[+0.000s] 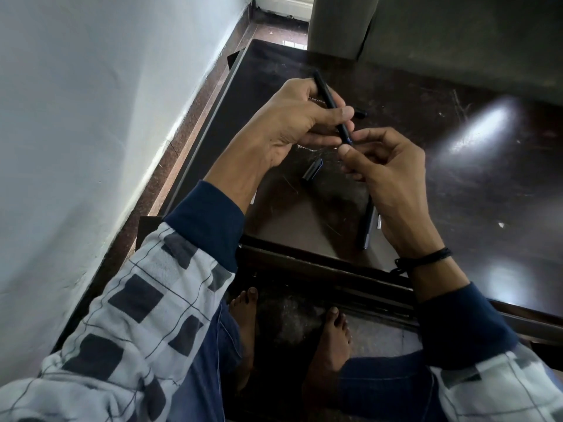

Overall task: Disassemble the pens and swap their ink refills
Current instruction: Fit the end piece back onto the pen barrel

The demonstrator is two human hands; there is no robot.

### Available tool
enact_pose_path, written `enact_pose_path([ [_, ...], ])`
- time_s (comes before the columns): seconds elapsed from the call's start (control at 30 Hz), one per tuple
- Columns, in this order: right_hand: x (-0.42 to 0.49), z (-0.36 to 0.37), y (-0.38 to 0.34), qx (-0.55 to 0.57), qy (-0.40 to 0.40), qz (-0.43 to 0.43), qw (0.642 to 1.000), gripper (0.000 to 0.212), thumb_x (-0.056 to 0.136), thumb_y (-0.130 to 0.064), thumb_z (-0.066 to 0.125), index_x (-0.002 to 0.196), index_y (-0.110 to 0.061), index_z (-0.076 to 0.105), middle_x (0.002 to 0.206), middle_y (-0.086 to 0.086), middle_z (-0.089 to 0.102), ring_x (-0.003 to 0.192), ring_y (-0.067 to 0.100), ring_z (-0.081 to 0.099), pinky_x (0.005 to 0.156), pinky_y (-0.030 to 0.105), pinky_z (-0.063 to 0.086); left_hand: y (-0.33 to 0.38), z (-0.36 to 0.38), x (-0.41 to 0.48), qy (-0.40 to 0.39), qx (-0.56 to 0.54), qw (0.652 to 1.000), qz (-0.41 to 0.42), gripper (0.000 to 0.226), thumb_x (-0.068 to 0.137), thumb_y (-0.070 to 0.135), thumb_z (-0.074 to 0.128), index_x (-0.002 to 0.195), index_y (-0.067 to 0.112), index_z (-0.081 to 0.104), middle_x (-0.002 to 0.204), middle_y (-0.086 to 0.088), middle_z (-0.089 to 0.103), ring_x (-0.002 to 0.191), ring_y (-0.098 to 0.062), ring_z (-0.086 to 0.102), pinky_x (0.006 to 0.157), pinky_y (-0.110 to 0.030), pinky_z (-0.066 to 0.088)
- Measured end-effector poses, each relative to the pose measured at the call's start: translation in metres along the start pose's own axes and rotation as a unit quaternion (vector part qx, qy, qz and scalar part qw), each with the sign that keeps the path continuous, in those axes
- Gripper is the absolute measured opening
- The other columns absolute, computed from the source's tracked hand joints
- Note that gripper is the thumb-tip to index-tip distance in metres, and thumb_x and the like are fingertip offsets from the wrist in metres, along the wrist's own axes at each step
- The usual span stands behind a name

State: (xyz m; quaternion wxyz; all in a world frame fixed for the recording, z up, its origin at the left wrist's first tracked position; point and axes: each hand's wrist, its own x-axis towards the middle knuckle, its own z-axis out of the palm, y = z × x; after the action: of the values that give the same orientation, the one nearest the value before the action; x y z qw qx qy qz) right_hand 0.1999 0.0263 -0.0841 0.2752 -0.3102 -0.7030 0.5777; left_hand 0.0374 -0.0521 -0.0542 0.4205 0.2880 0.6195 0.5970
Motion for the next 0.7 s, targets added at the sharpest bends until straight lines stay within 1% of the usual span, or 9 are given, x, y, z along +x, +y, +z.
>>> enact_pose_path([
  [0.1, 0.0005, 0.0003, 0.0027, -0.018, 0.009, -0.013, 1.000, 0.022, 0.085, -0.018, 0.084, 0.102, -0.026, 0.071, 0.095, 0.006, 0.077, 0.083, 0.026, 0.075, 0.077, 0.037, 0.062, 0.0005, -0.0004, -0.0009, 0.002, -0.016, 1.000, 0.000, 0.013, 0.093, 0.008, 0.073, 0.100, 0.007, 0.062, 0.088, -0.012, 0.078, 0.086, -0.023, 0.079, 0.070, -0.028, 0.061],
  [0.17, 0.0004, -0.0001, 0.0035, -0.024, 0.021, -0.017, 0.999, 0.024, 0.085, -0.018, 0.084, 0.102, -0.027, 0.071, 0.098, 0.008, 0.076, 0.086, 0.032, 0.075, 0.079, 0.042, 0.063, 0.0003, -0.0005, -0.0009, 0.005, -0.022, 1.000, -0.002, 0.013, 0.094, 0.008, 0.073, 0.102, 0.007, 0.062, 0.089, -0.012, 0.078, 0.089, -0.024, 0.079, 0.071, -0.029, 0.062],
  [0.3, 0.0000, 0.0008, 0.0022, -0.004, 0.039, -0.017, 0.999, 0.021, 0.086, -0.011, 0.083, 0.102, -0.012, 0.070, 0.090, 0.006, 0.077, 0.076, 0.022, 0.076, 0.074, 0.033, 0.061, 0.0011, 0.0008, -0.0012, 0.010, -0.030, 0.999, -0.007, 0.018, 0.093, 0.008, 0.074, 0.105, 0.005, 0.062, 0.091, -0.014, 0.077, 0.088, -0.024, 0.078, 0.070, -0.029, 0.062],
  [0.37, -0.0005, 0.0015, 0.0017, 0.005, 0.035, -0.012, 0.999, 0.018, 0.089, -0.009, 0.080, 0.104, -0.006, 0.070, 0.087, 0.007, 0.079, 0.075, 0.021, 0.076, 0.071, 0.029, 0.060, 0.0018, 0.0005, -0.0016, 0.007, -0.025, 1.000, -0.005, 0.018, 0.092, 0.008, 0.075, 0.104, 0.006, 0.062, 0.091, -0.013, 0.077, 0.088, -0.024, 0.078, 0.069, -0.028, 0.061],
  [0.43, -0.0012, 0.0012, 0.0011, 0.010, 0.028, -0.009, 1.000, 0.015, 0.094, -0.009, 0.075, 0.106, -0.004, 0.069, 0.087, 0.009, 0.079, 0.075, 0.020, 0.077, 0.069, 0.025, 0.058, 0.0026, 0.0005, -0.0021, 0.004, -0.021, 1.000, -0.001, 0.017, 0.092, 0.007, 0.075, 0.102, 0.007, 0.062, 0.091, -0.014, 0.078, 0.087, -0.024, 0.078, 0.068, -0.028, 0.061],
  [0.5, -0.0008, 0.0005, 0.0004, 0.007, 0.017, -0.006, 1.000, 0.013, 0.096, -0.011, 0.072, 0.107, -0.005, 0.069, 0.088, 0.008, 0.080, 0.076, 0.019, 0.077, 0.068, 0.023, 0.057, 0.0028, 0.0007, -0.0020, 0.007, -0.018, 1.000, 0.003, 0.017, 0.091, 0.007, 0.075, 0.101, 0.007, 0.061, 0.091, -0.014, 0.077, 0.087, -0.025, 0.078, 0.067, -0.028, 0.062],
  [0.57, 0.0004, 0.0004, 0.0015, -0.008, 0.004, -0.005, 1.000, 0.017, 0.093, -0.018, 0.077, 0.108, -0.013, 0.071, 0.094, 0.007, 0.079, 0.082, 0.020, 0.077, 0.074, 0.030, 0.060, 0.0026, 0.0011, -0.0014, 0.014, -0.017, 1.000, 0.009, 0.017, 0.092, 0.006, 0.075, 0.101, 0.007, 0.061, 0.089, -0.014, 0.077, 0.085, -0.024, 0.078, 0.068, -0.029, 0.062],
  [0.63, 0.0015, -0.0002, 0.0043, -0.036, 0.010, -0.009, 0.999, 0.025, 0.084, -0.030, 0.085, 0.105, -0.026, 0.072, 0.100, 0.005, 0.078, 0.091, 0.025, 0.076, 0.084, 0.045, 0.063, 0.0020, 0.0011, -0.0008, 0.022, -0.021, 0.999, 0.011, 0.017, 0.092, 0.005, 0.074, 0.102, 0.005, 0.061, 0.087, -0.013, 0.077, 0.084, -0.025, 0.078, 0.069, -0.030, 0.063],
  [0.7, 0.0012, -0.0001, 0.0052, -0.054, 0.022, -0.015, 0.998, 0.026, 0.079, -0.033, 0.087, 0.099, -0.032, 0.071, 0.100, 0.003, 0.076, 0.095, 0.027, 0.074, 0.087, 0.053, 0.061, 0.0015, 0.0003, -0.0005, 0.027, -0.022, 0.999, 0.011, 0.018, 0.092, 0.005, 0.073, 0.105, 0.003, 0.061, 0.087, -0.013, 0.077, 0.086, -0.025, 0.079, 0.070, -0.031, 0.064],
])
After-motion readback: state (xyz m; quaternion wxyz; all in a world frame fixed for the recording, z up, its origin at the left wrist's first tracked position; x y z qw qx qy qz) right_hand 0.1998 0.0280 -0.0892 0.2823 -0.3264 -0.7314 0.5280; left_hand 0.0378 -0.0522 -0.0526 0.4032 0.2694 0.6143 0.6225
